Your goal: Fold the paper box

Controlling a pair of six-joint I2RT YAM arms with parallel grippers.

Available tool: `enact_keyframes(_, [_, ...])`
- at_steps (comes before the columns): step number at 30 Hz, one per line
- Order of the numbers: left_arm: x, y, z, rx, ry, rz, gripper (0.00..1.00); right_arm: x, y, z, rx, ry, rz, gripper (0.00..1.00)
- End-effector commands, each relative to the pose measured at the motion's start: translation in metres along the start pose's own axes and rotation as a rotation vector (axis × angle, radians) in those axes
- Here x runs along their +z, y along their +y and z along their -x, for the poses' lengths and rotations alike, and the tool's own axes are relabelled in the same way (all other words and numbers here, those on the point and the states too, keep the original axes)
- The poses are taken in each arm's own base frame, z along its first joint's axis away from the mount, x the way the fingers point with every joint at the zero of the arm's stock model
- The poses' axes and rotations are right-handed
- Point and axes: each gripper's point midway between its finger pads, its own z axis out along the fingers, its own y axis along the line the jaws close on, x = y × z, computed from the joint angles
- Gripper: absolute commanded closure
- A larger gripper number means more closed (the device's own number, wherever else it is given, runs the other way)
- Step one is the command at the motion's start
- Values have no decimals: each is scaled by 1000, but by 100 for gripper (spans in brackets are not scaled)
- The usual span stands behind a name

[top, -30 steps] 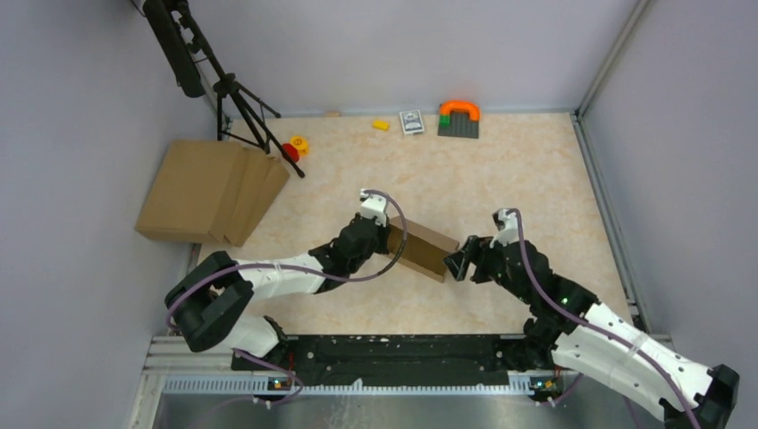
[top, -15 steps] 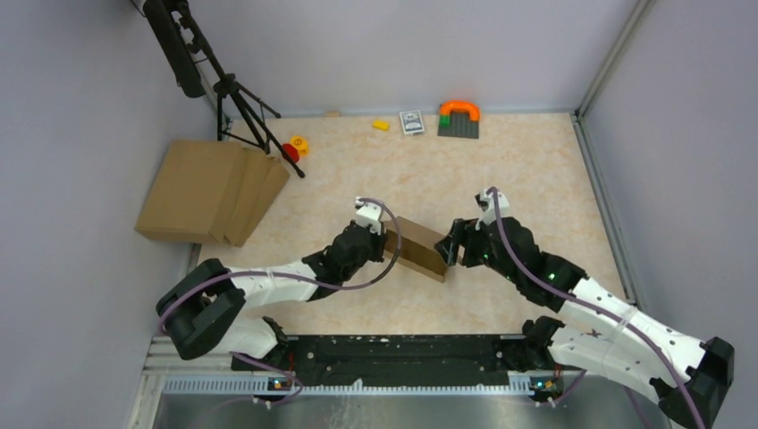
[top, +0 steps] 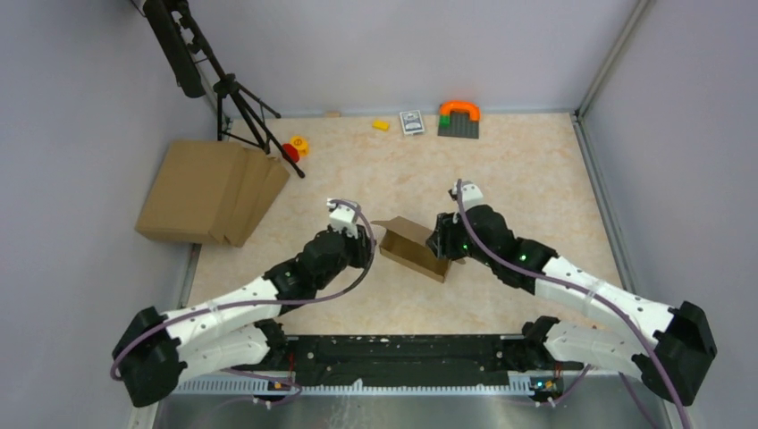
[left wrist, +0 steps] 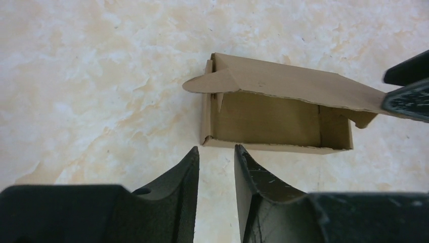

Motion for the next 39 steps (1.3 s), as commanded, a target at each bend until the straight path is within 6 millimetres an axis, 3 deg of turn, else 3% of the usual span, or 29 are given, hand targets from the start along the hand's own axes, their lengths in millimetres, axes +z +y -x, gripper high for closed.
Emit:
enact_keyframes(1, [-30, 6, 0, -45, 82, 32, 64, 10, 15, 7, -18, -13, 65, 58])
enact_keyframes(5, [-40, 2, 8, -111, 91, -10, 53, 19, 7, -19, -9, 39, 53, 58])
enact_keyframes(7, [-40, -2, 13, -163, 105, -72, 52, 22, 1, -30, -3, 60, 36, 58])
enact_keyframes(11, [-34, 8, 31, -173, 86, -77, 51, 25, -8, -49, 14, 91, 16, 58])
enact_keyframes(16, [-21, -4, 43, -86, 139, -124, 55, 29, -18, -62, 26, 107, -14, 58])
enact_keyframes(20, [0, -15, 41, -51, 217, -164, 64, 30, -19, -62, 32, 112, -25, 59])
enact_keyframes(25, [22, -17, 23, -42, 308, -180, 78, 31, -22, -64, 43, 126, -49, 60])
enact_keyframes(30, [39, -11, -15, -69, 431, -189, 87, 31, -30, -76, 65, 149, -80, 62])
enact_keyframes(36, [50, -2, -55, -87, 515, -173, 89, 35, -37, -93, 59, 212, -108, 71])
enact_keyframes(39, [52, 4, -66, -81, 548, -147, 90, 34, -40, -90, 44, 218, -131, 77])
